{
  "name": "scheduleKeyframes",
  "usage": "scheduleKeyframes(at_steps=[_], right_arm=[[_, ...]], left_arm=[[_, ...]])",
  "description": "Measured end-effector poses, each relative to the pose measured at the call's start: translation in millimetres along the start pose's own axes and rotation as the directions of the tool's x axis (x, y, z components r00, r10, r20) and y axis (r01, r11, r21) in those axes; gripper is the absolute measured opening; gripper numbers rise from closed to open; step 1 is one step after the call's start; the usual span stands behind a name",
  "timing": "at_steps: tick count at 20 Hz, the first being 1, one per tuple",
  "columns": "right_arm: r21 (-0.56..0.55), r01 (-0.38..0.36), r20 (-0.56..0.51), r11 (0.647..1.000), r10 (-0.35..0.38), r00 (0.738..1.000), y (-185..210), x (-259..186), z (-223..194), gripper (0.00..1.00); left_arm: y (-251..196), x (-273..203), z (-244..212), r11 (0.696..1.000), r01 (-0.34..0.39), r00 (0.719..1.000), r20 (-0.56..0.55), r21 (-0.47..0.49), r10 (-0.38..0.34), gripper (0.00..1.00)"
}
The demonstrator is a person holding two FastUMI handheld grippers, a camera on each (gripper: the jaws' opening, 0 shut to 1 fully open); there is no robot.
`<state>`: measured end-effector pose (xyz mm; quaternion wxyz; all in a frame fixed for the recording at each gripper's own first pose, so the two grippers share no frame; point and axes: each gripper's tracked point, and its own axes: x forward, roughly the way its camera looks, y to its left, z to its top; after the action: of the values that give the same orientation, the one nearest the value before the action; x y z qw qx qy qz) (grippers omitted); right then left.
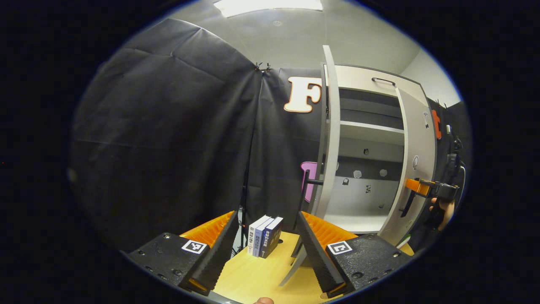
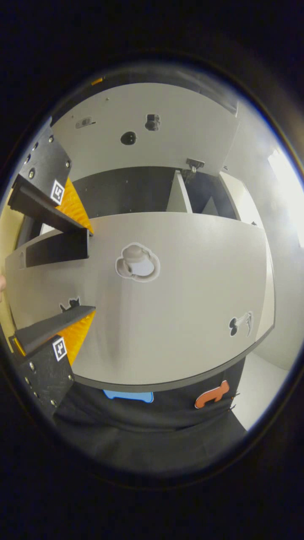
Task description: Grasp the bottle in the cabinet with the left hand and place it on the coaster, then close the right door with the right hand and the left door with the left hand.
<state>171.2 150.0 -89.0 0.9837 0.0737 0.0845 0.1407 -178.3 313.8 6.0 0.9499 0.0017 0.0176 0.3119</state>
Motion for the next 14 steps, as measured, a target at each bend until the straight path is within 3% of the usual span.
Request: scheduleKeyframes(at_steps=[14], right_arm=[[-0.003, 0.076, 0.022, 0.997, -0.076, 0.997, 5.9, 26.3, 0.2, 0.98]], left_arm=[[29.8, 11.8, 1.6, 0.999, -0.05, 0.999, 0.013, 0.006, 0.05, 0.88]])
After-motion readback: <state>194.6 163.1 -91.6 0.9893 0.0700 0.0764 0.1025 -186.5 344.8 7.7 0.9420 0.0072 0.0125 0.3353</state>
